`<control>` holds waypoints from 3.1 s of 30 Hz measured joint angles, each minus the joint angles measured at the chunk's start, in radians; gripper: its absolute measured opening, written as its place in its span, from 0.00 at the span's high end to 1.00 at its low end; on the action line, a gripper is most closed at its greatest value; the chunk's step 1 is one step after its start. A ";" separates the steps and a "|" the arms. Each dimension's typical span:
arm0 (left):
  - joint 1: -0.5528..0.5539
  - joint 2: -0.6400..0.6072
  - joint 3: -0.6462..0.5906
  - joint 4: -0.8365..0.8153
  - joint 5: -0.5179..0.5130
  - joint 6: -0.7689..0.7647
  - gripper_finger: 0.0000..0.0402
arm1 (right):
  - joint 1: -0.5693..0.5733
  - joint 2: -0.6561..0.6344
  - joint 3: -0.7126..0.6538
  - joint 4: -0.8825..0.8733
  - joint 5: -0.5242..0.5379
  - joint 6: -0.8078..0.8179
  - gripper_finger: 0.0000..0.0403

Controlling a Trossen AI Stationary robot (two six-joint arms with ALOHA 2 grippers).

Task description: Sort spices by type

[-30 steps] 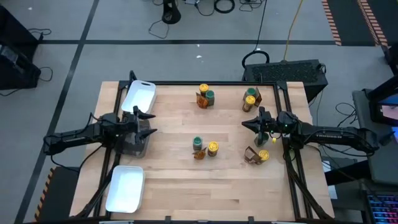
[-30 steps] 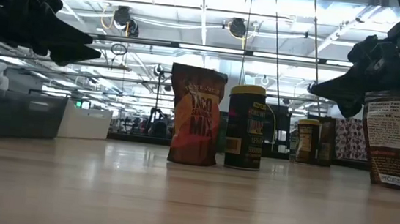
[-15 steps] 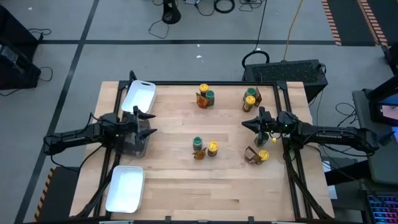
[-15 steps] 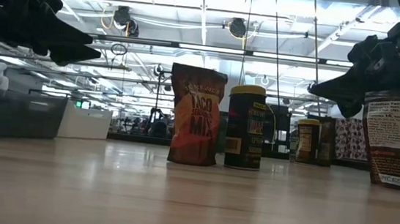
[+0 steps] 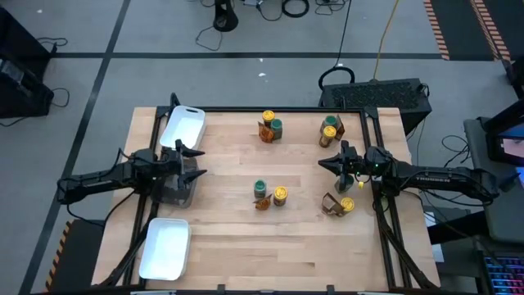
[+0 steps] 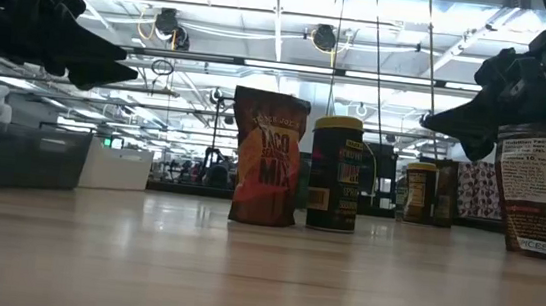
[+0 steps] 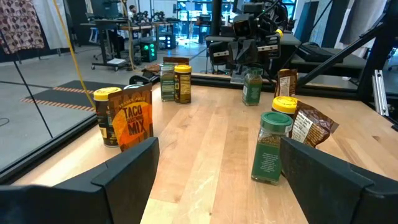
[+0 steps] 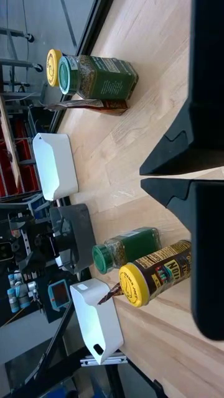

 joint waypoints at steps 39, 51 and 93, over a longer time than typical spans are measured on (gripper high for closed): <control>0.000 0.000 -0.002 0.216 0.005 -0.412 0.17 | 0.000 0.006 0.146 0.021 -0.024 0.185 1.00; 0.000 0.079 0.077 0.255 0.025 -0.210 0.17 | 0.010 0.149 0.553 -0.396 -0.026 0.059 1.00; -0.002 0.853 0.746 -0.396 -0.156 0.075 0.17 | 0.225 0.652 1.298 -1.617 0.260 -0.323 0.50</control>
